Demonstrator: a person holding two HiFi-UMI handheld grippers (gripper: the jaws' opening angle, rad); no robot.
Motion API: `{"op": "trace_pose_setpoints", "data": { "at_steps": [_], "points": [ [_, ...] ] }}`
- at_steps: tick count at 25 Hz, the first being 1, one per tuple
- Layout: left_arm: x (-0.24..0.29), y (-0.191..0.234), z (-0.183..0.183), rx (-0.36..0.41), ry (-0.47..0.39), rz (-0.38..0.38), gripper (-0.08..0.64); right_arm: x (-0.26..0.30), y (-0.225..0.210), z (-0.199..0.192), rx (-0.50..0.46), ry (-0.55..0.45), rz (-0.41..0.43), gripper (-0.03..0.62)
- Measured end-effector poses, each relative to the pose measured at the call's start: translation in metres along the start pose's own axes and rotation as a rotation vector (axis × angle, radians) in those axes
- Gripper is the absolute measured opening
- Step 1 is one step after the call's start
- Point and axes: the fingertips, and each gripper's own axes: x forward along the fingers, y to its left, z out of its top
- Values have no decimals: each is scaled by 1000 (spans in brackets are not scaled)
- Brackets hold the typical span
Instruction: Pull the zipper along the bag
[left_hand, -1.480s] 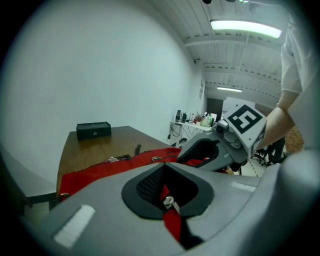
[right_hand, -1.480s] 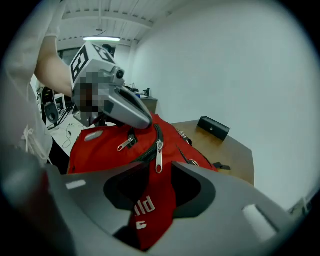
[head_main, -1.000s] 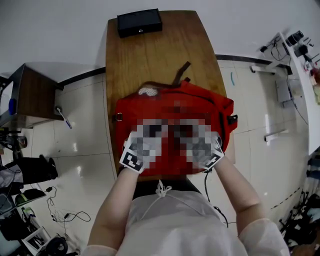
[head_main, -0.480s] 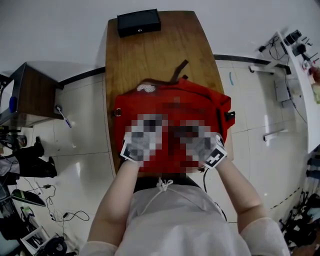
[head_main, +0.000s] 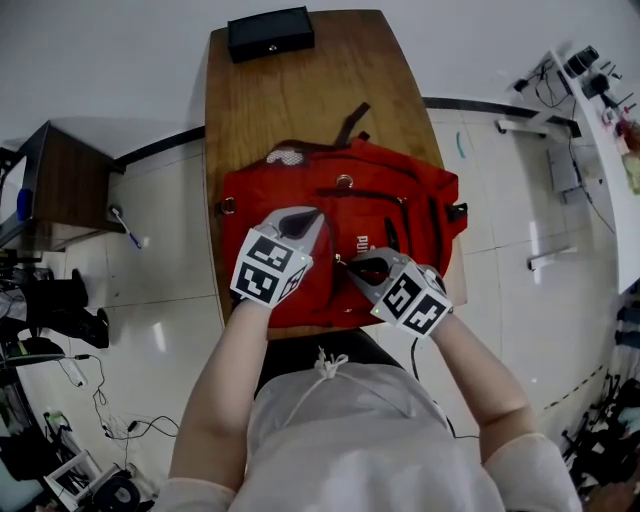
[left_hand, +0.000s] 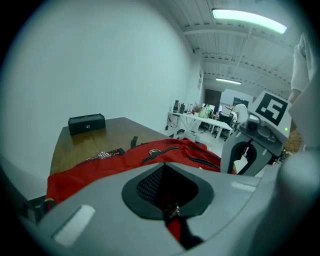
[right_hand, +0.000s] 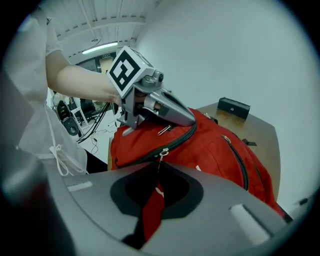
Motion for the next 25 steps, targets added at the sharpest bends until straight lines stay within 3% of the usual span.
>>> {"op": "trace_pose_setpoints", "data": {
  "at_steps": [7, 16, 25],
  "points": [
    [0, 0, 1, -3, -10, 17, 6, 3, 19, -14, 117, 46, 75, 13],
    [1, -1, 0, -5, -17, 19, 6, 14, 71, -40, 57, 159, 186, 12],
    [1, -3, -1, 2, -28, 22, 6, 30, 107, -42, 87, 196, 305, 14]
  ]
}}
